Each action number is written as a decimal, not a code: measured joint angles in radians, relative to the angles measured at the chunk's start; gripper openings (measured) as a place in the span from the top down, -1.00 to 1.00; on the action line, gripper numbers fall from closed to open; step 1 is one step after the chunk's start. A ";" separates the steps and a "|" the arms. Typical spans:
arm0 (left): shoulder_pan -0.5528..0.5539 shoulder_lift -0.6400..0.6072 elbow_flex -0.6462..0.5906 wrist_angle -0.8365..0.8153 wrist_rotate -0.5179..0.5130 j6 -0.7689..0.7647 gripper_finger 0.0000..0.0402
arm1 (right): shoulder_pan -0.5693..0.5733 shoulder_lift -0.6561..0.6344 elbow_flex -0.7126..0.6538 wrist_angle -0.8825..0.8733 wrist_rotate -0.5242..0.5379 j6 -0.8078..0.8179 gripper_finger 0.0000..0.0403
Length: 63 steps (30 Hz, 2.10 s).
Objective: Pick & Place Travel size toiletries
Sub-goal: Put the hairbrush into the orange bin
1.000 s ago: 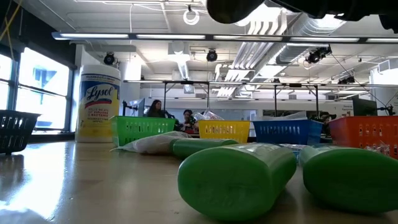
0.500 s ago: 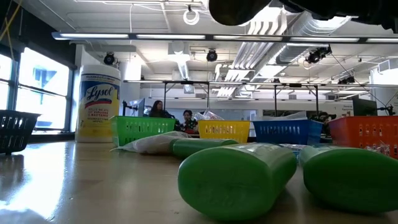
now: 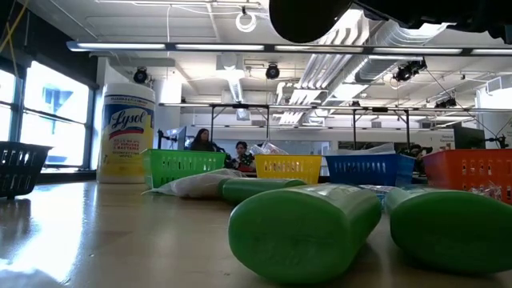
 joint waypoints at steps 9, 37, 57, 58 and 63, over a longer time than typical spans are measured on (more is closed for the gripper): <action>-0.014 -0.035 0.000 -0.138 -0.022 -0.167 0.13 | 0.000 0.000 0.000 0.000 0.005 0.000 0.94; -0.218 -1.275 -1.395 0.852 -0.549 -0.601 0.99 | 0.049 -0.113 0.000 -0.236 0.462 0.080 0.95; -0.086 -1.380 -1.587 0.908 -0.576 -0.526 0.99 | 0.284 -0.510 0.107 -0.910 0.861 0.389 0.95; -0.086 -1.380 -1.587 0.907 -0.559 -0.526 0.99 | 0.284 -0.522 0.114 -0.914 0.816 0.377 0.95; -0.086 -1.379 -1.587 0.905 -0.522 -0.524 0.99 | 0.284 -0.575 0.121 -0.977 0.650 0.371 0.94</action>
